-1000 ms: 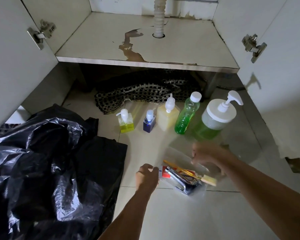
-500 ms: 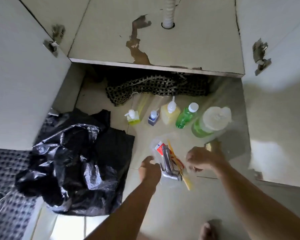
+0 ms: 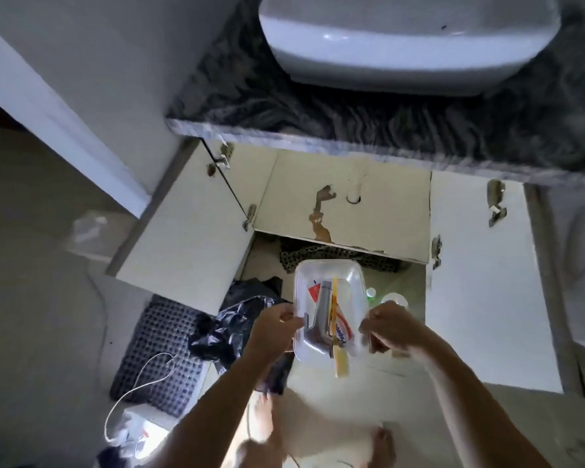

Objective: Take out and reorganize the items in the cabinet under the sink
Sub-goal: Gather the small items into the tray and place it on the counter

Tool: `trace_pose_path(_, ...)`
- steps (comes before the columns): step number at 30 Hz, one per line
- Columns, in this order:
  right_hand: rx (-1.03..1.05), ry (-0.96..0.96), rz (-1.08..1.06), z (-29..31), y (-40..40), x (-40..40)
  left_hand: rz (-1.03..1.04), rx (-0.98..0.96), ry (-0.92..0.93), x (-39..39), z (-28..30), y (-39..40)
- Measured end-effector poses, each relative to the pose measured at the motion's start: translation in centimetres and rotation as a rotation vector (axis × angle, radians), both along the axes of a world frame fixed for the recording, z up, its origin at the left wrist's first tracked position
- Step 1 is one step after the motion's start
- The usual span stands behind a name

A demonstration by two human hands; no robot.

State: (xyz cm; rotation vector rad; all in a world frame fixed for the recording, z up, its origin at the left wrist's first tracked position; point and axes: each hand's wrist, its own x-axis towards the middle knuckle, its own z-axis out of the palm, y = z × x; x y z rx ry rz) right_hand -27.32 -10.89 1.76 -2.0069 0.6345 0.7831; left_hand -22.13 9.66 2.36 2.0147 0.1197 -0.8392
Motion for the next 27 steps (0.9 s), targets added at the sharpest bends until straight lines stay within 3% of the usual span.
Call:
trace_pose_path(3,-0.010,-0.007,-0.001,4.5,1.5,3.4,0.054,-0.096,0.021,2.8,3.8,1.6)
trace_pose_path(7,-0.056,-0.164,-0.090,9.0,4.0,7.5,0.063,-0.182,0.073,8.3,7.5,4.2)
trace_pose_path(13,-0.102,-0.285,-0.242,13.6,8.0,14.7,0.063,-0.236,0.008,17.0,12.2,7.3)
trace_pose_path(23,-0.090,-0.342,-0.294,16.7,10.6,26.2,0.177,-0.301,-0.082,27.9,16.0,8.6)
trace_pose_path(27,-0.057,-0.333,-0.270,15.6,10.9,31.1,0.260,-0.221,-0.103,31.6,15.2,8.5)
